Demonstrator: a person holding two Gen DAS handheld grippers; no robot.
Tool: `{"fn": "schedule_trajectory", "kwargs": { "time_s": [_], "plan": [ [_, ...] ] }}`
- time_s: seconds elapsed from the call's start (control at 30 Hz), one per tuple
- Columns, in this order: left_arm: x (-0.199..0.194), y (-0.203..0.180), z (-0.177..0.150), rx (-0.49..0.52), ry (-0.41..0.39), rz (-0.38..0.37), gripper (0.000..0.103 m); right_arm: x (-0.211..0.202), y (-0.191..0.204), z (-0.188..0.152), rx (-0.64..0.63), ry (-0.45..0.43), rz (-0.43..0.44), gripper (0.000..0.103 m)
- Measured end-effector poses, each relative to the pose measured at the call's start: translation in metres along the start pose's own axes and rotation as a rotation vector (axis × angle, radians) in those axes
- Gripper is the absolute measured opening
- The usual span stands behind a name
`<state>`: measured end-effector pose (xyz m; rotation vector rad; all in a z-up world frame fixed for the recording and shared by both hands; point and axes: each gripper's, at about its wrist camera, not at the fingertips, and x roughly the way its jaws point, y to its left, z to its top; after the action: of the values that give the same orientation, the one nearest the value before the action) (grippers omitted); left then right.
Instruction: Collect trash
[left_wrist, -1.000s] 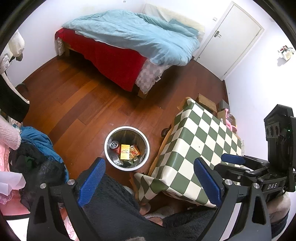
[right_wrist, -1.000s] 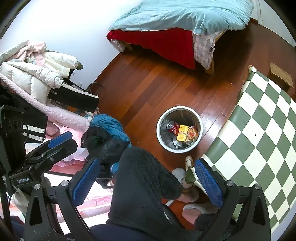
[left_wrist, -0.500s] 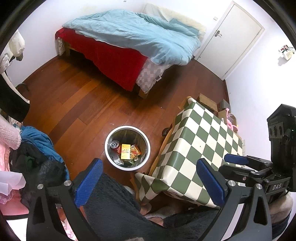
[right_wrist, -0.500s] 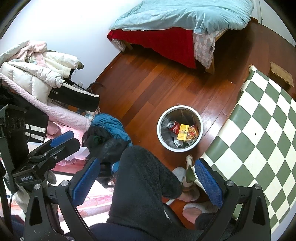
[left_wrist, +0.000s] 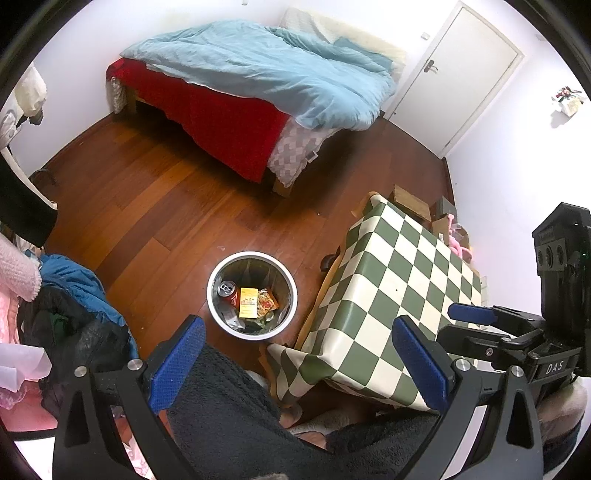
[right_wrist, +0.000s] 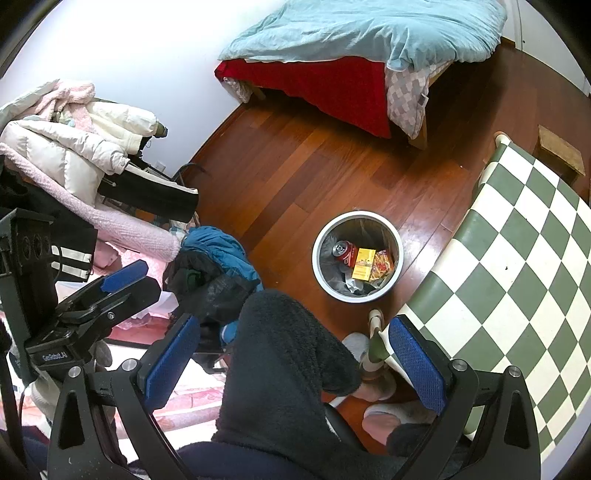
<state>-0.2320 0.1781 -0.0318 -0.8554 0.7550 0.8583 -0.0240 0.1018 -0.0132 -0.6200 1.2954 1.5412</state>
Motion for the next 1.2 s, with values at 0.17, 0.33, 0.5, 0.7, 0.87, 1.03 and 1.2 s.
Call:
{"fn": "schedule_trajectory", "kwargs": {
  "time_s": [0.17, 0.33, 0.5, 0.7, 0.87, 1.03, 1.2],
  "plan": [
    [-0.001, -0.001, 0.0, 0.001, -0.001, 0.0, 0.103, -0.003, 0.0, 0.0, -0.002, -0.001, 0.002, 0.103],
    [-0.002, -0.001, 0.0, 0.001, -0.004, -0.003, 0.103, -0.004, 0.0, 0.001, -0.003, -0.004, 0.003, 0.103],
    [-0.003, -0.002, 0.001, 0.002, -0.006, -0.005, 0.103, -0.009, 0.001, 0.002, -0.014, -0.001, 0.006, 0.103],
    [-0.005, -0.004, 0.005, 0.008, -0.01, -0.011, 0.103, -0.01, 0.004, 0.002, -0.019, 0.001, 0.009, 0.103],
    [-0.006, -0.005, 0.008, 0.012, -0.008, -0.018, 0.103, -0.01, 0.005, 0.002, -0.02, 0.002, 0.008, 0.103],
    [-0.007, -0.004, 0.009, 0.013, -0.005, -0.019, 0.103, -0.01, 0.005, 0.001, -0.021, 0.0, 0.009, 0.103],
    [-0.008, -0.003, 0.009, 0.014, -0.007, -0.021, 0.103, -0.01, 0.005, 0.0, -0.023, 0.003, 0.008, 0.103]
  ]
}}
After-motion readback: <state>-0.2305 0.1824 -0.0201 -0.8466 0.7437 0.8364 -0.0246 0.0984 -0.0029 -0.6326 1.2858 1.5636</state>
